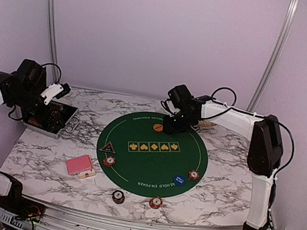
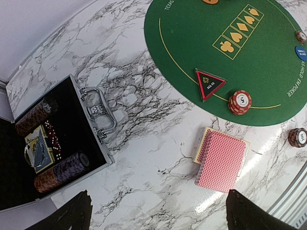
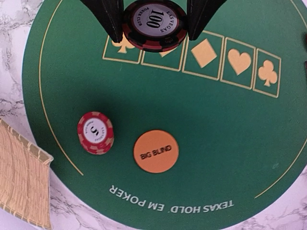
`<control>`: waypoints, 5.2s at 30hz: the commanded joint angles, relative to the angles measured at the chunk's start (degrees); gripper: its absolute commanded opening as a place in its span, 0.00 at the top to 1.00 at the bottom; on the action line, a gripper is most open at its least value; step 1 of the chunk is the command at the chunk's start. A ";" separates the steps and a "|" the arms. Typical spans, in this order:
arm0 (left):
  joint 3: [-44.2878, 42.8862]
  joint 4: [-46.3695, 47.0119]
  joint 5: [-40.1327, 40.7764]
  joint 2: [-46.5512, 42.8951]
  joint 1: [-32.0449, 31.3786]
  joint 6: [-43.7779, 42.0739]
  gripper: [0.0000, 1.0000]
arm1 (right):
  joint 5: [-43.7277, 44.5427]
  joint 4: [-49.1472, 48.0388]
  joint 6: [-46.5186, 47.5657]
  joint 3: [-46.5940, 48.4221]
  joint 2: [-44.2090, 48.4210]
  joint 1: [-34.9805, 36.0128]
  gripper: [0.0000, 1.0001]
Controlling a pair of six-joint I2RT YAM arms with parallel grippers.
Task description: Distribute texas hold em gaming equipment
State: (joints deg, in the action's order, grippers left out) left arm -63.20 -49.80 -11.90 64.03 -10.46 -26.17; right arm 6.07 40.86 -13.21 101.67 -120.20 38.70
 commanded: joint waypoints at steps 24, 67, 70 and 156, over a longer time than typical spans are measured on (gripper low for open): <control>-0.50 -0.70 0.48 0.22 0.18 -1.52 0.01 | -0.31 -1.82 -0.76 16.70 -19.41 -5.45 0.93; -0.34 -1.08 -0.80 -2.05 0.18 -1.42 0.01 | -5.41 -3.33 -3.73 0.76 -2.16 -0.30 0.35; -0.35 -1.16 -0.74 -2.00 0.18 -1.47 0.01 | -4.68 -3.49 -4.01 -3.47 2.91 2.80 0.28; -1.75 -1.96 -0.69 -1.10 0.27 -0.29 0.01 | -3.87 -3.07 -2.40 -11.05 -0.84 35.89 0.47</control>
State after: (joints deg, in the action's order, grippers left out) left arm -63.29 -49.87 -11.97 63.07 -10.46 -26.35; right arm 1.58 38.11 -15.81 90.17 -120.66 74.15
